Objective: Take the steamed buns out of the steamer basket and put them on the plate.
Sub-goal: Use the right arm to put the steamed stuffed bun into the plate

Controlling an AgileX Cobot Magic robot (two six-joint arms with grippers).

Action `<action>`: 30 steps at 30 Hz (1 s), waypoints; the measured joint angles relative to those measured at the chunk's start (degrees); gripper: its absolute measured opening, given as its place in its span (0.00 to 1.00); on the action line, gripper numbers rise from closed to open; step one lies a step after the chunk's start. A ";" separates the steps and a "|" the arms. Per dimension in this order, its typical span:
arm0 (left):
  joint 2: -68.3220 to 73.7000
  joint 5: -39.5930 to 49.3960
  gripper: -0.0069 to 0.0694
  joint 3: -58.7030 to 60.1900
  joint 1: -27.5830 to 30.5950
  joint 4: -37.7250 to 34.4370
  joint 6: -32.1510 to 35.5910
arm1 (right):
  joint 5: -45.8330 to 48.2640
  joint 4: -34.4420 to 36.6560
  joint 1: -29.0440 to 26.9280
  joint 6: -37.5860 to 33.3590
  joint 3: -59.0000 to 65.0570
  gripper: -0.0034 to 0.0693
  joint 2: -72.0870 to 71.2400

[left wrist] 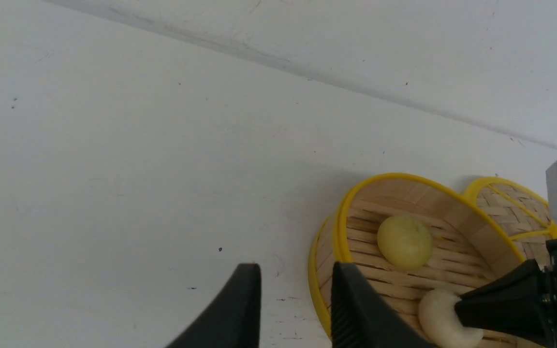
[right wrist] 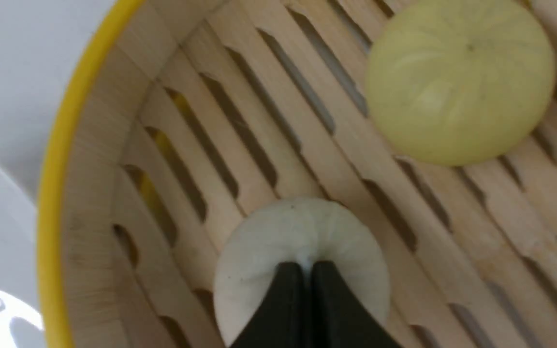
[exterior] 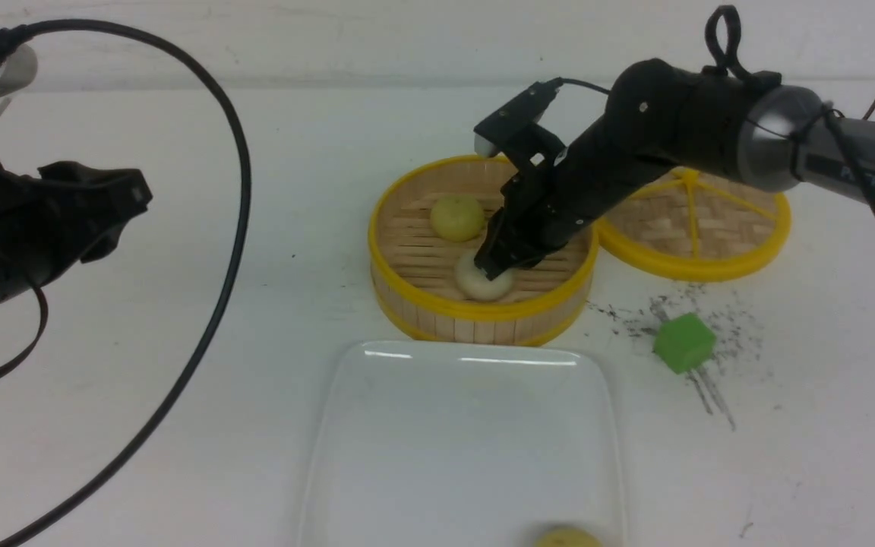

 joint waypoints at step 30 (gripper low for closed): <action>0.00 0.21 0.41 0.00 0.00 0.00 0.00 | 29.41 -8.19 0.00 8.46 0.13 0.06 -23.49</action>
